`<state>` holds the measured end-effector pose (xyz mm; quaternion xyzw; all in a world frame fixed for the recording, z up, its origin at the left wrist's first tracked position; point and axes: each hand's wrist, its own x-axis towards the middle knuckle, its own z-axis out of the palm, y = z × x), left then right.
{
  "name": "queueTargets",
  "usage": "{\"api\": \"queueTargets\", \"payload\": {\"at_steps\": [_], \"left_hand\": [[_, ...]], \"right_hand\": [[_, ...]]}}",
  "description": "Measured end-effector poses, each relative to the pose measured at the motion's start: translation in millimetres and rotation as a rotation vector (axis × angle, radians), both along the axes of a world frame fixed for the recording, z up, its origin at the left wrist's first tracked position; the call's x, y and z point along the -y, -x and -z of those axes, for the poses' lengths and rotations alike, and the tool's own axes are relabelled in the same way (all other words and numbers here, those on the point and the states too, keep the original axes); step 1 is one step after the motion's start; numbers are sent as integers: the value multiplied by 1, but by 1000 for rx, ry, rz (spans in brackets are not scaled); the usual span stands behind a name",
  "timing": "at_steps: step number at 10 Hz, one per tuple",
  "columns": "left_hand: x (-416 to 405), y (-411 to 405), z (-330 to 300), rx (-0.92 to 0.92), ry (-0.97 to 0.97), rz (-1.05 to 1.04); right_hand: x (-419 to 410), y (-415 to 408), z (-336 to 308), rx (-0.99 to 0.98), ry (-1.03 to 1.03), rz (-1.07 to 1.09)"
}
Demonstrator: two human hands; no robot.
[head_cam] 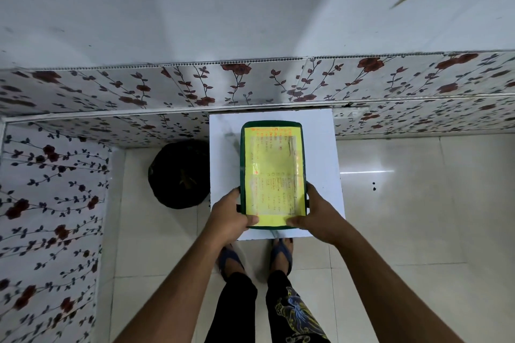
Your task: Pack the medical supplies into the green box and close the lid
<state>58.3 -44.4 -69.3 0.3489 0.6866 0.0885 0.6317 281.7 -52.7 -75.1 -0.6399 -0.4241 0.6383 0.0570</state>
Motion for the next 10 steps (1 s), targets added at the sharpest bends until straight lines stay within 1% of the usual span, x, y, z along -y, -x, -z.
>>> {"api": "queueTargets", "payload": {"at_steps": [3,4,7,8,9,10], "left_hand": [[0,-2,7,-28,-4,-32],[-1,-3,7,-2,9,-60],[-2,-9,0,45,12,-67],[-1,-8,-9,40,40,-40],[-5,0,-23,-11,12,-1],[-13,16,-79,-153,-184,-4]], "right_hand": [[-1,3,5,92,-44,-8],[-1,4,4,130,-40,0],[-9,3,-6,162,-35,-46],[-6,1,-19,133,32,-23],[-5,0,-34,195,-16,-75],[-10,-8,-91,401,-280,-123]]}}
